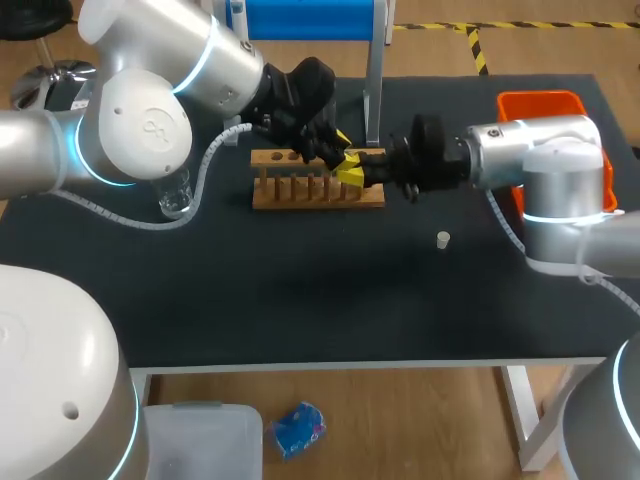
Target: Invert the test tube, pick up the pipette, mount the tip to pipette, aspirate from beaker and dispense into the tube, eject the tip, return the pipette, and cap with the stopper.
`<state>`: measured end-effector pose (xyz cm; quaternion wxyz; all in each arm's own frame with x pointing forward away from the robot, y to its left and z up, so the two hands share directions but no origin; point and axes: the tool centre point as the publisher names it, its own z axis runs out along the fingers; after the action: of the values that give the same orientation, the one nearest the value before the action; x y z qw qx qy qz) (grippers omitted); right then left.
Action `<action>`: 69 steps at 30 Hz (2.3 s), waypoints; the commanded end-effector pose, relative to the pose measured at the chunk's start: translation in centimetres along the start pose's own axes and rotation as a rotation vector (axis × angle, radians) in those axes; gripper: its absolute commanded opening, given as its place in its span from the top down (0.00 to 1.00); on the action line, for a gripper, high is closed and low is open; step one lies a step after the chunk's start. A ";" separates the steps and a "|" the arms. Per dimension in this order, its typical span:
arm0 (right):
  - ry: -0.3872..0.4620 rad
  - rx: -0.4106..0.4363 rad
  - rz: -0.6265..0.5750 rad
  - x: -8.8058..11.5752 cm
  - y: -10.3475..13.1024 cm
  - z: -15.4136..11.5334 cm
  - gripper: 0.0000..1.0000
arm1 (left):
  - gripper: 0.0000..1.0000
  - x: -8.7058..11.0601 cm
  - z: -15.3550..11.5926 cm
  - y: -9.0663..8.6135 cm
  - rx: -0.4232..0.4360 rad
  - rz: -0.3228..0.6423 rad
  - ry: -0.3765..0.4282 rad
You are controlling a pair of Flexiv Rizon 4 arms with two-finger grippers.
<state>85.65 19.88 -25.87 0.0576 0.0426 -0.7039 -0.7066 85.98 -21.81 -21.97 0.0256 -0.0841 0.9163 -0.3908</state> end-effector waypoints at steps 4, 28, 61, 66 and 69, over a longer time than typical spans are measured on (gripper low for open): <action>0.000 0.005 -0.003 0.5 0.1 -1.9 1.00 | 0.00 -0.1 0.0 -0.1 -0.005 -0.001 0.003; -0.064 0.009 -0.014 1.0 -0.8 -9.2 1.00 | 0.00 -0.1 0.0 -0.1 -0.005 -0.001 0.003; -0.064 0.017 -0.020 1.1 -0.8 -9.1 1.00 | 0.00 -8.4 -7.2 4.7 0.026 -0.123 -0.170; -0.064 0.017 -0.020 1.1 -0.8 -9.1 1.00 | 0.00 -13.1 -11.9 7.2 -0.010 -0.187 -0.265; -0.064 0.017 -0.020 1.1 -0.8 -9.1 1.00 | 0.00 -15.3 -14.0 8.3 -0.044 -0.209 -0.299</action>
<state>85.95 10.83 -26.71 0.0282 0.0279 -0.7101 -0.7030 98.22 -6.29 -20.82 0.1272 -0.2337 0.8908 -0.3684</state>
